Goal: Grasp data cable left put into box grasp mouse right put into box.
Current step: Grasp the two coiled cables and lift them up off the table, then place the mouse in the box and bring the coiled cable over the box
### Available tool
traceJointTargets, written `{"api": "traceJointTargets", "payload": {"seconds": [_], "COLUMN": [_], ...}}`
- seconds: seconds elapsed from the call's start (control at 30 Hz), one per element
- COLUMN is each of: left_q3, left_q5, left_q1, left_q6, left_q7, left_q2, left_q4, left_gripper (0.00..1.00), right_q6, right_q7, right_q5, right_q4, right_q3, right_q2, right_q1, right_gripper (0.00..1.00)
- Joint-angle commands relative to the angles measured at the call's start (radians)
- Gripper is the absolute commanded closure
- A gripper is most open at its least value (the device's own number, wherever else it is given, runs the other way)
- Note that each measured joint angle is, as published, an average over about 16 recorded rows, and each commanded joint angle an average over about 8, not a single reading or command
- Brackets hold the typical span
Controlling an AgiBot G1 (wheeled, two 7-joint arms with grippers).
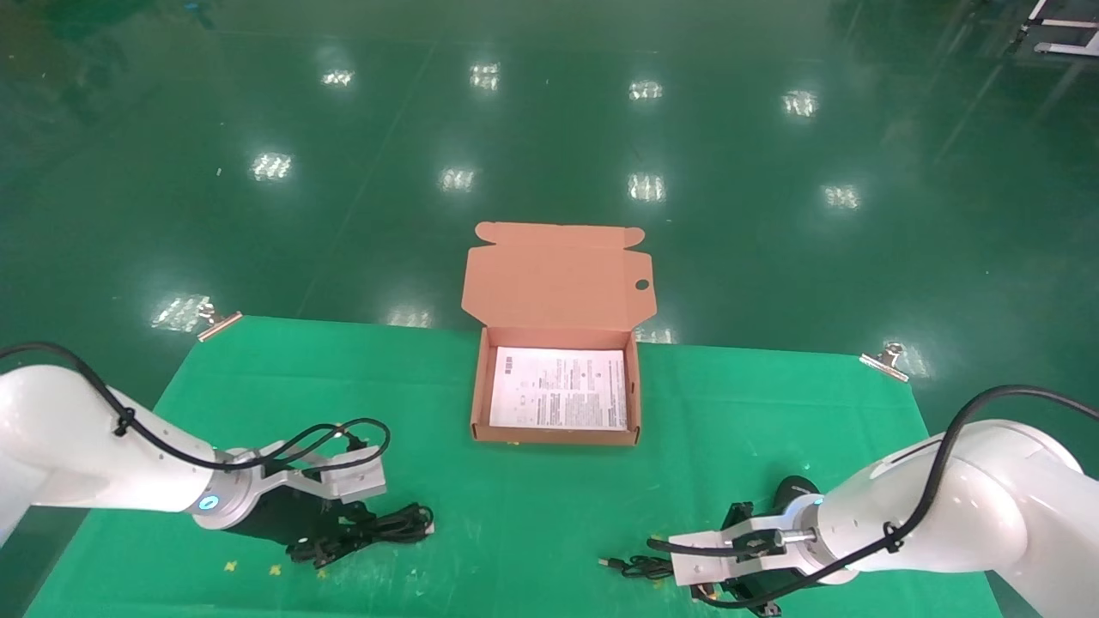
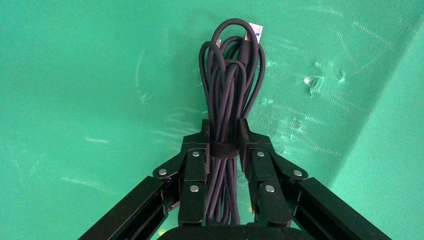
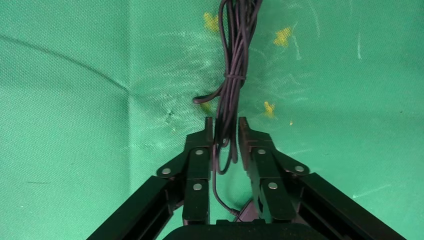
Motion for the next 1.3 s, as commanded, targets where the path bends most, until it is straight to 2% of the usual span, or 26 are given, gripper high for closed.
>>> {"api": "traceJointTargets", "payload": {"seconds": [0.03,0.43,0.63,0.83,1.07,1.3], "left_q3": [0.000,0.000,-0.012,-0.019,-0.015,-0.004], "left_q5": [0.000,-0.001,-0.015,0.005,0.106,0.245], "left_q1": [0.000,-0.002,-0.042,-0.100,-0.133,-0.157], "left_q6": [0.000,0.001,0.021,0.000,-0.119,-0.221], "left_q7": [0.000,0.001,0.024,0.020,-0.062,-0.177], "left_q2": [0.000,-0.002,-0.024,-0.051,-0.048,-0.008], "left_q4": [0.000,-0.003,-0.056,-0.205,-0.412,-0.513], "left_gripper": [1.00,1.00,1.00,1.00,1.00,1.00], "right_q6": [0.000,-0.004,-0.014,-0.004,0.089,0.222], "right_q7": [0.000,0.006,0.070,0.170,0.177,0.106], "right_q5": [0.000,-0.003,-0.031,-0.107,-0.155,-0.143], "right_q4": [0.000,0.012,0.140,0.273,0.260,0.111], "right_q3": [0.000,0.006,0.045,0.095,0.144,0.170], "right_q2": [0.000,0.013,0.099,0.149,0.065,-0.087], "right_q1": [0.000,0.015,0.082,0.169,0.270,0.348], "right_gripper": [1.00,1.00,1.00,1.00,1.00,1.00]}}
